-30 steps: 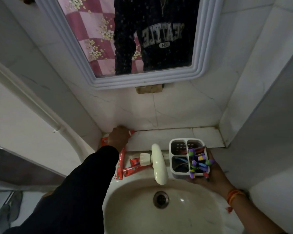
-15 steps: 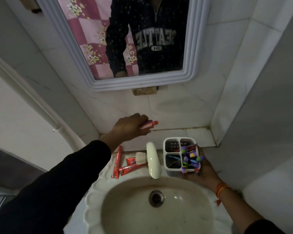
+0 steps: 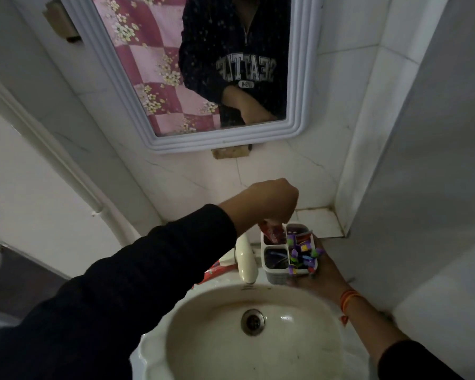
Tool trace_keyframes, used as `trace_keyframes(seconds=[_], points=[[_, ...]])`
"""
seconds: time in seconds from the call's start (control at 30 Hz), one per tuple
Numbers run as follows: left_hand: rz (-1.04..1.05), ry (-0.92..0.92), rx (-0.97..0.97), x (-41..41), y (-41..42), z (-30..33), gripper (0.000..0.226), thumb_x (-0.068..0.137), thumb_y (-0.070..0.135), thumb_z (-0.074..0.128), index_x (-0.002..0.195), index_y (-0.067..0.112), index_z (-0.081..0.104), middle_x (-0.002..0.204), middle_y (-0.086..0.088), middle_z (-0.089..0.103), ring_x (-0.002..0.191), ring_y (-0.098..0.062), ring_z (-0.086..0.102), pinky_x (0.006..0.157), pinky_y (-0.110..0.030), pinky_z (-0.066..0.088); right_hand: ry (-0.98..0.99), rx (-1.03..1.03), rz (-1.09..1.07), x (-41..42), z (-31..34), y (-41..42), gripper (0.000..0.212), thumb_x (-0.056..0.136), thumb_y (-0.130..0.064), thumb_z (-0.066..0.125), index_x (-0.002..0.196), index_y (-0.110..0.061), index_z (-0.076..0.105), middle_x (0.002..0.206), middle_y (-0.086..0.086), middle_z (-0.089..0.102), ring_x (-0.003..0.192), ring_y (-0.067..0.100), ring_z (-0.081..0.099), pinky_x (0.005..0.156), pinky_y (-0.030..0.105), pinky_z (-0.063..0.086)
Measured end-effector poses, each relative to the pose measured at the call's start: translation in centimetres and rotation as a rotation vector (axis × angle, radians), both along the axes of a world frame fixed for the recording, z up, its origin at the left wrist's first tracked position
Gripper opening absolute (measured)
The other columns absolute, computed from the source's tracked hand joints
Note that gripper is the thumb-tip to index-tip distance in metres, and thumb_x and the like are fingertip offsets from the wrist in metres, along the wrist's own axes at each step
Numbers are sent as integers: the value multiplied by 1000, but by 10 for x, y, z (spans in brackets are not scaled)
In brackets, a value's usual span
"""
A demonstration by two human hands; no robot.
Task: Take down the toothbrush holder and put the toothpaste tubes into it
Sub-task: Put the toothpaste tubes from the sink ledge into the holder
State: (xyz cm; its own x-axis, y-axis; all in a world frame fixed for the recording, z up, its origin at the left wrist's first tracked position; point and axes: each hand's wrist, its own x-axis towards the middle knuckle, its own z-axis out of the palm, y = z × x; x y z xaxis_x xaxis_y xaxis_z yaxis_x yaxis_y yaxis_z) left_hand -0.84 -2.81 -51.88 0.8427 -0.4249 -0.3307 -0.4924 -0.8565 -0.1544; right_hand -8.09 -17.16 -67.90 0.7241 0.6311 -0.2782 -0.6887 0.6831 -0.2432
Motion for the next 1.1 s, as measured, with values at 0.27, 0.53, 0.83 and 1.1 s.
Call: trace_keyframes(seconds=[0.27,0.53,0.83,1.1], points=[[380,409,-515,14,15,-4,34,92,36,72,106,5,75,96,-7,80,81,-19,80,75,-31,65,-16,-71,-9,-4,6,5,30,71,-19,78,92,2,74,81,22,74,74,37,72,63,57,58],[658,265,-465,26,99,-46,21,92,12,68,109,3,76,104,-11,79,82,-21,75,79,-33,62,11,-175,-6,3,-4,6,44,53,-30,86,87,-4,77,76,16,74,67,32,72,53,50,58],[466,225,19,-3,160,-137,41,71,11,85,110,17,75,112,-7,67,101,-28,69,80,-37,57,68,-208,-37,10,-18,4,66,37,-20,95,98,-7,72,83,15,72,71,30,71,65,51,55],[483,177,7,-12,172,-172,35,75,32,80,105,17,74,89,-4,68,89,-26,72,79,-39,62,14,-247,-17,14,-27,2,65,30,-25,96,88,-6,77,75,13,73,66,29,70,65,52,56]])
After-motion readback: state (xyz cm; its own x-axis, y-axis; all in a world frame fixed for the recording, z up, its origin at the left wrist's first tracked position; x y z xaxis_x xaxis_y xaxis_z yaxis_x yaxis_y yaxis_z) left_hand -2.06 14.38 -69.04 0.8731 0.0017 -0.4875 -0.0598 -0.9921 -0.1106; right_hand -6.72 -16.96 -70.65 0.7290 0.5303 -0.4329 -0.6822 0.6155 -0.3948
